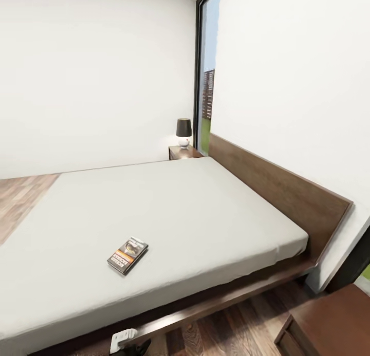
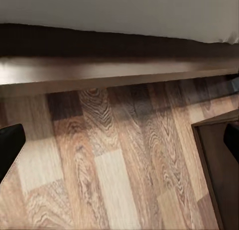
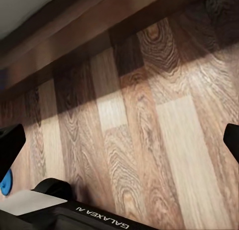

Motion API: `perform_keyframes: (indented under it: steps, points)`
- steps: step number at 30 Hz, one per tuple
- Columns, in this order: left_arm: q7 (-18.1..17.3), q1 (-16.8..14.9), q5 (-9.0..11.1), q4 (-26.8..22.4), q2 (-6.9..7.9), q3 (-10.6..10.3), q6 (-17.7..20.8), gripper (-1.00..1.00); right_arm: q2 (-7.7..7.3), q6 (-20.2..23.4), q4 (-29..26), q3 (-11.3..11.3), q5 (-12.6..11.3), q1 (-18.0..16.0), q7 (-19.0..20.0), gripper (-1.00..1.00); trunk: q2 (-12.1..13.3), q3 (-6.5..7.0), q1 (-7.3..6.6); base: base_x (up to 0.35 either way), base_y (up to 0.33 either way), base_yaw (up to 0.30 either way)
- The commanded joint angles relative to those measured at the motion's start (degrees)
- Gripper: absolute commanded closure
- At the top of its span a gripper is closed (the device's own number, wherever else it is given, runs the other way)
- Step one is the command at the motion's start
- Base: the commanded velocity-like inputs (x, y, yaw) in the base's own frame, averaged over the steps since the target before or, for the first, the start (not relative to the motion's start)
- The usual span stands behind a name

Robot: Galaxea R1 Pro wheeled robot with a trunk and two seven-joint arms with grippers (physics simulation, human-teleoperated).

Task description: In the bedroom, move the book from the bed onto either nightstand, and place the two sandals side by side next to the bed.

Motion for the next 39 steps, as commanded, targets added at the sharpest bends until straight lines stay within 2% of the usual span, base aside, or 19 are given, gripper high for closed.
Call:
perform_keyframes:
  steps: [1, 9, 16, 22, 33, 39]
  points:
    - [-0.29, -0.05, -0.11, 0.1, 0.0, 0.44, -0.07, -1.0, -0.04, -0.3, 0.05, 0.32, -0.27, -0.03, 0.08, -1.0, -0.03, -0.05, -0.01, 0.0, 0.0, 0.292]
    - [-0.3, -0.05, -0.11, 0.11, 0.0, 0.44, -0.07, -1.0, -0.04, -0.3, 0.05, 0.32, -0.27, -0.03, 0.08, -1.0, -0.03, -0.05, -0.01, 0.01, 0.0, 0.292]
    - [-0.29, -0.05, -0.11, 0.09, 0.0, 0.43, -0.07, -1.0, -0.04, -0.3, 0.05, 0.32, -0.27, -0.03, 0.08, -1.0, -0.03, -0.05, -0.01, 0.216, 0.0, 0.292]
    - [-0.33, -0.05, -0.13, 0.09, 0.0, 0.45, -0.07, -1.0, -0.04, -0.3, 0.05, 0.32, -0.27, -0.03, 0.08, -1.0, -0.03, -0.05, -0.01, 0.048, -0.006, 0.292]
    - [-0.27, -0.05, -0.14, 0.08, -0.41, 0.41, -0.07, -1.0, -0.04, -0.3, 0.07, 0.37, -0.27, -0.03, 0.08, -1.0, -0.03, -0.05, -0.01, 0.192, -0.166, 0.291]
    - [-0.3, -0.05, -0.11, 0.08, -0.44, 0.46, -0.07, -1.0, -0.04, -0.3, 0.09, 0.4, -0.27, -0.03, 0.1, -1.0, -0.03, -0.05, -0.01, 0.029, -0.03, 0.089]
